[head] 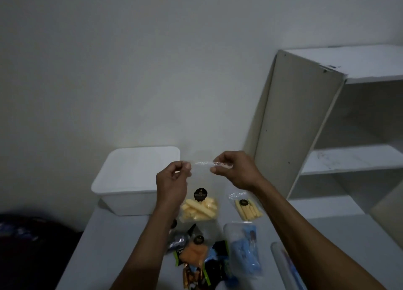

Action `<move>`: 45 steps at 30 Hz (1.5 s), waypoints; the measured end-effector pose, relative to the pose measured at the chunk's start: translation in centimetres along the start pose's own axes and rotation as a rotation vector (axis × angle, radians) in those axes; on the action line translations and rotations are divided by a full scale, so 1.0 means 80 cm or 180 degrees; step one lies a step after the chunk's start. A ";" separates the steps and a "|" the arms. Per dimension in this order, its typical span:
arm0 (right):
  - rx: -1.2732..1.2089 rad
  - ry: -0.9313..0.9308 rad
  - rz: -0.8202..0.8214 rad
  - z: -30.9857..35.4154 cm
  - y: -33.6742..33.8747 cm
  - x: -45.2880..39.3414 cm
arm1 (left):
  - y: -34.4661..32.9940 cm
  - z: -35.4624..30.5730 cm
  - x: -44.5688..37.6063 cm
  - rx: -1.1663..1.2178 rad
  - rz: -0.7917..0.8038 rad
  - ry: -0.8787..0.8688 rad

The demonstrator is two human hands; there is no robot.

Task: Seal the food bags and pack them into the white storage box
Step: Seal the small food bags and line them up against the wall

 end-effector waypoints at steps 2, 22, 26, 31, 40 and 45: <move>0.0450 0.0184 0.0058 0.027 -0.005 -0.001 | -0.003 -0.008 0.003 -0.0027 0.0013 -0.0036; 0.0638 0.0348 0.0217 0.081 -0.020 0.002 | 0.001 -0.040 0.022 -0.0055 0.0092 -0.0219; 0.0767 0.0326 0.0222 0.081 -0.014 0.006 | 0.003 -0.040 0.020 -0.0016 0.0019 -0.0204; 0.0830 0.0245 0.0195 0.079 -0.005 0.008 | 0.001 -0.039 0.020 0.0012 0.0084 -0.0204; 0.0860 0.0241 0.0060 0.079 0.003 0.013 | -0.010 -0.042 0.021 -0.0011 0.0185 -0.0291; 0.0726 0.0165 0.0069 0.075 0.014 0.009 | -0.013 -0.042 0.016 0.0065 0.0165 -0.0152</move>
Point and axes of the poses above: each hand's wrist, its own x-axis away from the middle knuckle, its own y-axis out of the back of the hand, z = x × y, the point moved 5 cm from there along -x, towards the middle knuckle, and after that the axes turned 4 degrees about -y, right-handed, at the moved point
